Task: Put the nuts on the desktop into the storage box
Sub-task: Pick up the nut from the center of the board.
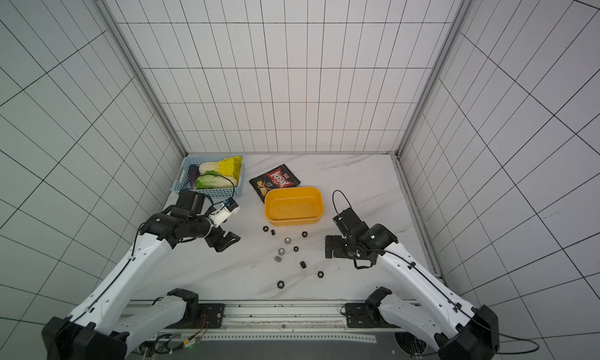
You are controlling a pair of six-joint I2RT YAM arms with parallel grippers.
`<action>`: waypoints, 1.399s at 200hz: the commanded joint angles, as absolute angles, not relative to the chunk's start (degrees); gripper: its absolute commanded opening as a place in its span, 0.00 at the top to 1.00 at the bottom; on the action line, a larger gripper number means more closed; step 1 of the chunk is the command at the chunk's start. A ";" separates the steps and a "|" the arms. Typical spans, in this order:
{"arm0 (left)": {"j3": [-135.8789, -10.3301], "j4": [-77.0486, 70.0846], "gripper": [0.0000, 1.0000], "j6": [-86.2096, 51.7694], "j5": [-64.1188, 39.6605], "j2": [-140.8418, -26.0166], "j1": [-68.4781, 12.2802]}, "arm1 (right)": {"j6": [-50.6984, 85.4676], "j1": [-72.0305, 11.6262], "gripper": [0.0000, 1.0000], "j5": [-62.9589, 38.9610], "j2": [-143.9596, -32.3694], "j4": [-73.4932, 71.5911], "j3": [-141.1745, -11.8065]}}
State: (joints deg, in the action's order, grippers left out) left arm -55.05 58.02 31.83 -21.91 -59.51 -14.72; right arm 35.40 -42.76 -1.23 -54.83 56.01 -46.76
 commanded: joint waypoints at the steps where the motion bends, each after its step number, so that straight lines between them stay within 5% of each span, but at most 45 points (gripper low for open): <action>1: -57.28 60.59 0.03 32.38 -22.38 -60.84 -15.74 | 41.48 -45.55 0.01 -2.18 -51.90 56.82 -43.31; 149: -56.04 52.18 0.03 32.43 -26.28 -65.78 -28.93 | 59.75 -58.19 0.00 2.00 -60.00 47.76 -35.21; 280: -46.37 42.18 0.03 35.59 -29.15 -68.25 -30.16 | 52.33 -58.38 0.27 -1.07 -76.49 43.65 -42.41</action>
